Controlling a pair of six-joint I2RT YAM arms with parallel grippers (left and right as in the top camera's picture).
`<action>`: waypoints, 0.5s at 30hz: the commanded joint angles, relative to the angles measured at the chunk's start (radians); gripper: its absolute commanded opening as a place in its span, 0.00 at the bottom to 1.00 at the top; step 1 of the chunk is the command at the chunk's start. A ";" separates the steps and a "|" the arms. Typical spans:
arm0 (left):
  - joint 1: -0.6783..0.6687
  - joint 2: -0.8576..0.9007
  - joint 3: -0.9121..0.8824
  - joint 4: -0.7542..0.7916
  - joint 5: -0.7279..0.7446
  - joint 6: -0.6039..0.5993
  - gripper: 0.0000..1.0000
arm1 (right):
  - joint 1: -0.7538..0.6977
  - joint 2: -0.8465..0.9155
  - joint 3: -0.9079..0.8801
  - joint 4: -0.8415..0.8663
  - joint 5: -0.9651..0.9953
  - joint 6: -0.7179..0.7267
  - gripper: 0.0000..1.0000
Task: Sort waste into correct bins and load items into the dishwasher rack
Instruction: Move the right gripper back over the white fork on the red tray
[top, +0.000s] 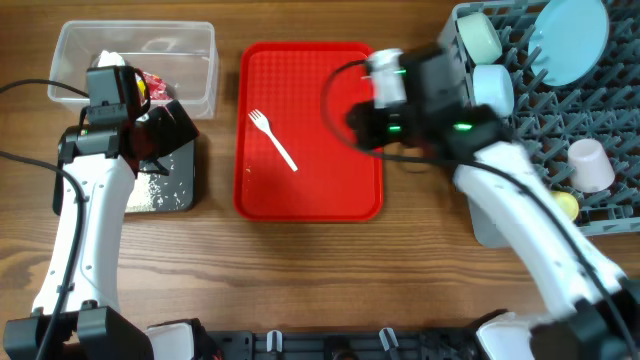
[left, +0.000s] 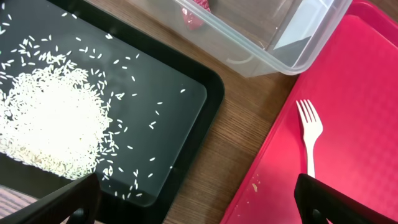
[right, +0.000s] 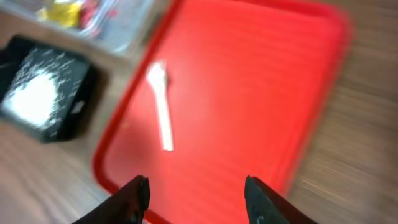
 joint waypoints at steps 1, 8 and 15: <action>0.004 0.006 0.008 0.003 -0.016 -0.012 1.00 | 0.095 0.161 0.074 0.020 -0.034 0.018 0.54; 0.004 0.006 0.008 0.001 -0.040 -0.013 1.00 | 0.192 0.408 0.269 0.017 0.123 -0.069 0.54; 0.004 0.006 0.008 -0.010 -0.040 -0.013 1.00 | 0.236 0.576 0.306 0.127 0.235 -0.221 0.54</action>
